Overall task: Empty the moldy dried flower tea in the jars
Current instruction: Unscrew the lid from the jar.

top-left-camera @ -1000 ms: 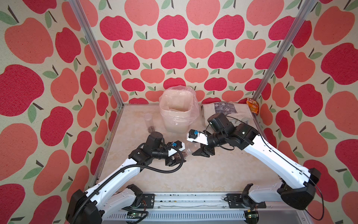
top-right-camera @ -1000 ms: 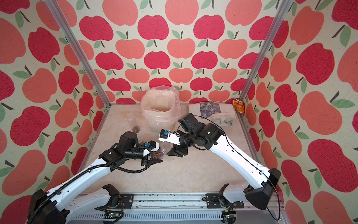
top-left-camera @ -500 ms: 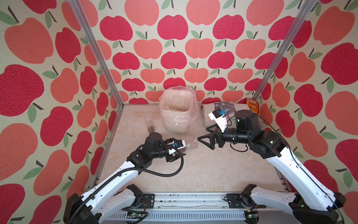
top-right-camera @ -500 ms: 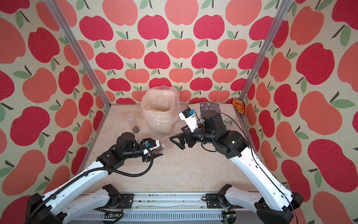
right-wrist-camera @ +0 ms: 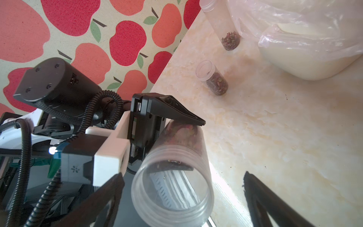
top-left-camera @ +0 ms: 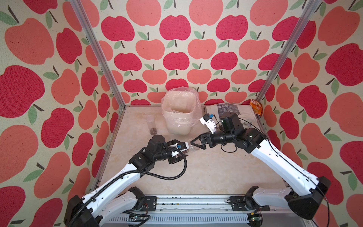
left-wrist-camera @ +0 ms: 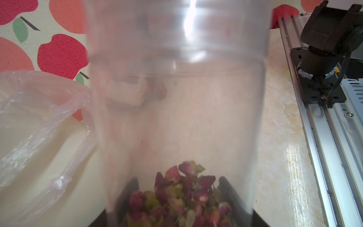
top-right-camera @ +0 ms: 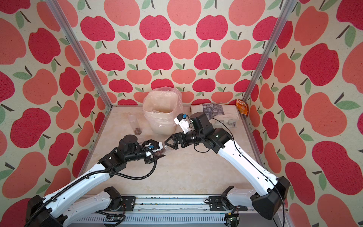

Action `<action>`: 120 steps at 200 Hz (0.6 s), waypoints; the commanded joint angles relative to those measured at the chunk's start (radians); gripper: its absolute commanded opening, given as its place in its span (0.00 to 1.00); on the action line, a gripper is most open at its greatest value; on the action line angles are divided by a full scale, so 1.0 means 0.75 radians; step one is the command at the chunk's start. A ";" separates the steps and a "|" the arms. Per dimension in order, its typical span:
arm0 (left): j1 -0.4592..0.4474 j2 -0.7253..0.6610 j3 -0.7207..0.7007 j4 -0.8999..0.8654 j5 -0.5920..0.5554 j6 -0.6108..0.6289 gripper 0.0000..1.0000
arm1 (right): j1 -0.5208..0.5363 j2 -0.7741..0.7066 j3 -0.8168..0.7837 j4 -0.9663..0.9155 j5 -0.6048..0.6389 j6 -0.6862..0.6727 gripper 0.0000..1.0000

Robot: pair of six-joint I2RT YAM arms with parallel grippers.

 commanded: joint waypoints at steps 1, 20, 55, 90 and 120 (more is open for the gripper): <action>-0.008 0.008 0.016 0.001 -0.011 0.021 0.20 | 0.019 0.001 0.000 -0.011 -0.033 -0.001 0.96; -0.007 0.012 0.018 0.002 -0.015 0.025 0.20 | 0.042 0.032 0.030 -0.085 0.015 -0.049 0.85; -0.007 0.018 0.028 -0.016 -0.010 0.023 0.20 | 0.089 0.068 0.073 -0.153 0.056 -0.156 0.57; 0.002 0.037 0.032 -0.038 0.133 0.014 0.19 | 0.113 0.107 0.164 -0.265 0.004 -0.604 0.31; 0.050 0.086 0.082 -0.147 0.520 -0.015 0.19 | 0.146 0.156 0.297 -0.533 0.127 -1.136 0.23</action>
